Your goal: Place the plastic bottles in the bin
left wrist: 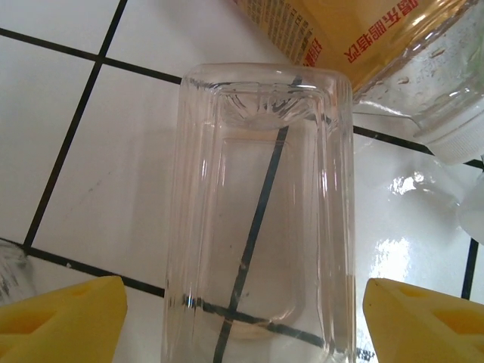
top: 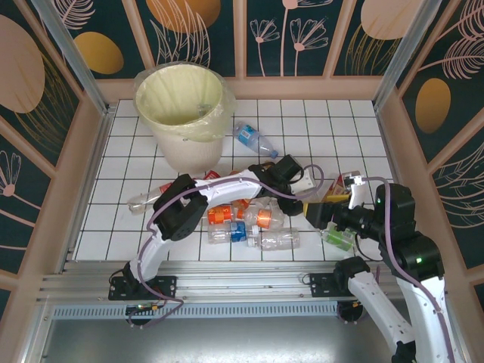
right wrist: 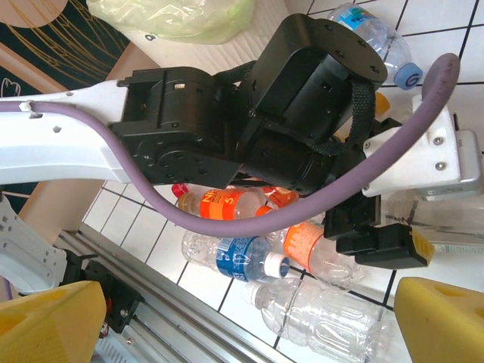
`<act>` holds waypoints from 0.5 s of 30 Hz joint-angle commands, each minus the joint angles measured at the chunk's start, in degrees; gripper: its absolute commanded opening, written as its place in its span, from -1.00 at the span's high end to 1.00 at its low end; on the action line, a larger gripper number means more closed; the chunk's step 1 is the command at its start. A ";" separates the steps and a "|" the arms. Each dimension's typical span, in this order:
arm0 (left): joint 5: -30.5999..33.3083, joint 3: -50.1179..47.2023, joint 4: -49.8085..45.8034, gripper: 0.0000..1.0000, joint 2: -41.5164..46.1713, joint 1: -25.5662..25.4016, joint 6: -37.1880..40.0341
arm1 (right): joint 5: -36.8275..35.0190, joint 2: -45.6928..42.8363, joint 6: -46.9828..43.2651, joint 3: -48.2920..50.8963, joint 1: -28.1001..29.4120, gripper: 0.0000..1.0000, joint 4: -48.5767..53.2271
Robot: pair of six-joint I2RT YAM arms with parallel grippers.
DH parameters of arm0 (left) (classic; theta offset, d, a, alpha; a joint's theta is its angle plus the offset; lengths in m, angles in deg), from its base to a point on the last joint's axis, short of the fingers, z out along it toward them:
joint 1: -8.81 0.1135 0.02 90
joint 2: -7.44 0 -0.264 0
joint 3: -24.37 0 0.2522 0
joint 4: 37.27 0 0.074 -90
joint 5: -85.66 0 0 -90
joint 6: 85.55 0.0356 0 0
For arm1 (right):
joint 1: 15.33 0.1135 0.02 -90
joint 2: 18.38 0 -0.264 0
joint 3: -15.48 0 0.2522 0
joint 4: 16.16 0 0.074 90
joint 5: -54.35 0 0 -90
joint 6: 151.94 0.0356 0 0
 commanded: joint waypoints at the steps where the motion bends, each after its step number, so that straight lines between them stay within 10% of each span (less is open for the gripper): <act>1: -0.42 1.84 -3.18 -0.63 -2.11 -0.16 1.68 | -0.74 -0.77 -1.19 -0.38 0.06 -0.97 -0.29; 15: -1.61 5.53 -5.50 -0.30 -5.50 -0.16 1.89 | -1.52 -1.35 -0.67 0.05 0.08 -0.97 -0.91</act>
